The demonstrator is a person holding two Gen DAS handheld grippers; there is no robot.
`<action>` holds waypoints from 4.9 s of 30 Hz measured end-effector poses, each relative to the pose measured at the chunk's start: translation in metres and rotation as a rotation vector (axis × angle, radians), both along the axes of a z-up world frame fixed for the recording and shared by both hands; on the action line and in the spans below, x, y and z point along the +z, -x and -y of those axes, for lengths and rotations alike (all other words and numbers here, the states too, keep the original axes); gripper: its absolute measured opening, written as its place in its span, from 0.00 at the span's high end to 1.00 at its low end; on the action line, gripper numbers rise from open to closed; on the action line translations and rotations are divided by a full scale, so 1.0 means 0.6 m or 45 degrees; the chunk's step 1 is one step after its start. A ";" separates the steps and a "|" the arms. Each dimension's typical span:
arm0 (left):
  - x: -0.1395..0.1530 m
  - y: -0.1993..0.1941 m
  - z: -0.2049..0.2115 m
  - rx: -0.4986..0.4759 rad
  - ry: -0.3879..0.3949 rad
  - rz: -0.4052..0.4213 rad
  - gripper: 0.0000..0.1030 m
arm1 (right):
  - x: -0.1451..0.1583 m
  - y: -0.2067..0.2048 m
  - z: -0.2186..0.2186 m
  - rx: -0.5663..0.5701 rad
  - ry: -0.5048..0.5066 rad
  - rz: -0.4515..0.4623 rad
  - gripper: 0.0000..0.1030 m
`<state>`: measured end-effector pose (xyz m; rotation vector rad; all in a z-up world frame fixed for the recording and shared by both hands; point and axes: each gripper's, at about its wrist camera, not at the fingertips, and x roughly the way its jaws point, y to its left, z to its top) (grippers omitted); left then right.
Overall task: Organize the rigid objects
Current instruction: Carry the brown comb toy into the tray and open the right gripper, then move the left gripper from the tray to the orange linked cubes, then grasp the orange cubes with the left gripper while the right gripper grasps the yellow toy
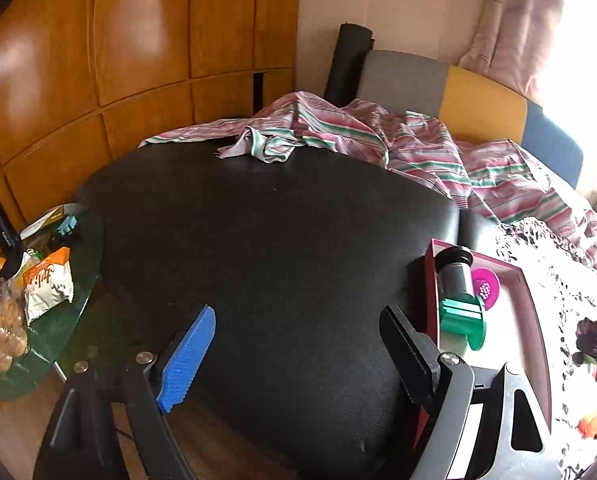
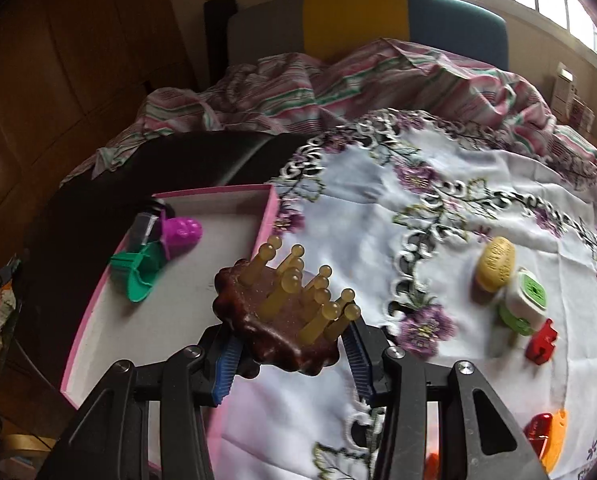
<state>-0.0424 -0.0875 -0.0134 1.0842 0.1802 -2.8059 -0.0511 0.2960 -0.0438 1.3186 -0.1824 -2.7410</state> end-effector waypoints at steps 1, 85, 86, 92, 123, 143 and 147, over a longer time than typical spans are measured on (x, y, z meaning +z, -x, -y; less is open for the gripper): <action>0.001 -0.001 0.002 0.004 0.000 -0.002 0.18 | 0.001 0.008 0.020 0.031 0.001 0.001 0.54; 0.004 -0.058 -0.156 -0.359 0.209 -0.049 0.14 | 0.039 -0.026 -0.024 -0.156 -0.014 -0.038 0.37; 0.004 -0.059 -0.162 -0.373 0.211 -0.049 0.14 | 0.041 -0.034 -0.038 -0.177 -0.018 -0.037 0.37; 0.002 -0.058 -0.202 -0.459 0.217 -0.045 0.14 | 0.049 -0.087 -0.133 -0.338 -0.033 -0.032 0.37; -0.099 -0.134 -0.710 -1.619 0.114 0.181 0.09 | -0.009 -0.262 -0.408 -1.070 0.306 -0.067 0.36; -0.146 -0.091 -0.724 -1.598 -0.013 0.282 0.42 | -0.040 -0.227 -0.398 -0.993 0.259 0.107 0.52; -0.128 -0.087 -0.685 -1.531 -0.050 0.269 0.42 | -0.054 -0.219 -0.396 -0.996 0.220 0.183 0.60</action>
